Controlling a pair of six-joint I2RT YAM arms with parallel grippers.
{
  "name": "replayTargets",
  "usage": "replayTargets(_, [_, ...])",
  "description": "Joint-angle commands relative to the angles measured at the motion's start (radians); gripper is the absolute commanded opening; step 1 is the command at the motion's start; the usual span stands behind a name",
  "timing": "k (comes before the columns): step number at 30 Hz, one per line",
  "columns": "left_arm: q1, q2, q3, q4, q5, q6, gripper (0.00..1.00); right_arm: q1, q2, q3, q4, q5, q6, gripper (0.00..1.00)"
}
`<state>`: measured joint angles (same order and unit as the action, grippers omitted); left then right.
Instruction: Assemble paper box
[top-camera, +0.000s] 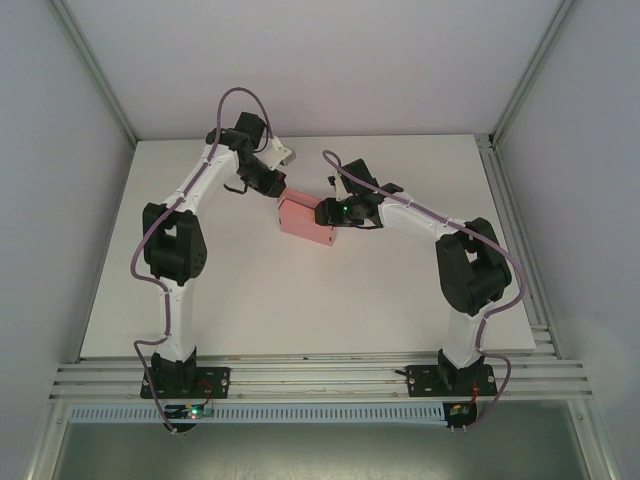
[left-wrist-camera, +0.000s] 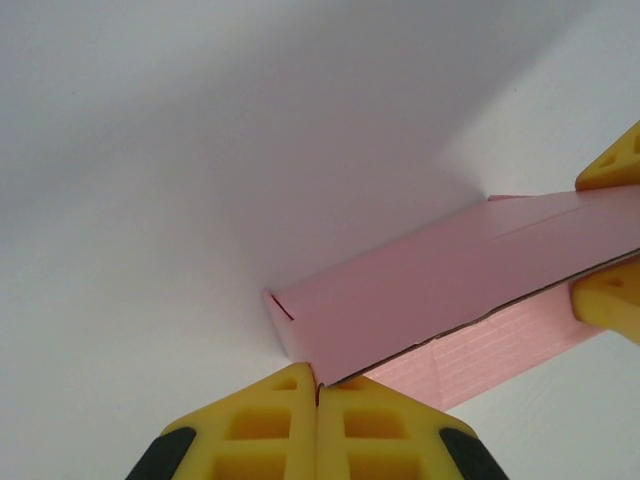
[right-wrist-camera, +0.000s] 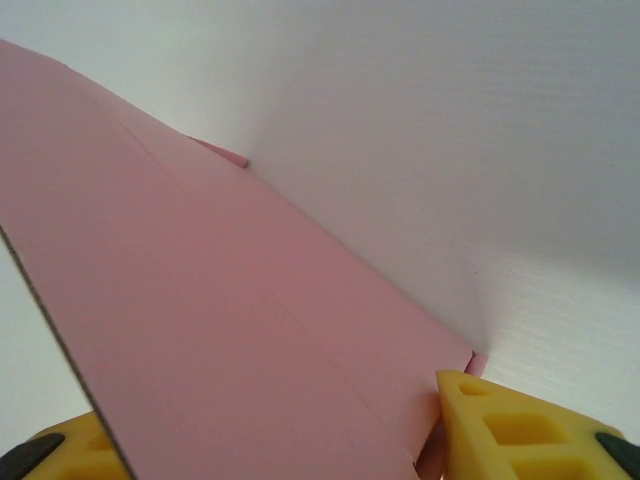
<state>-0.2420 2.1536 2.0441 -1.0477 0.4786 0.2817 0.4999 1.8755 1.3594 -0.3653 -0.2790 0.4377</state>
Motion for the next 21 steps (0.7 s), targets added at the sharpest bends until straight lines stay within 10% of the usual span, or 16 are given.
replayTargets(1, [-0.019,-0.073,-0.028,-0.071,0.14,-0.147,0.0,-0.008,0.086,-0.043,-0.167,0.169,-0.021,0.44])
replayTargets(21, [-0.046,-0.201,-0.267,0.078,0.096,-0.276,0.0,0.002,0.106,-0.049,-0.163,0.157,-0.017,0.43])
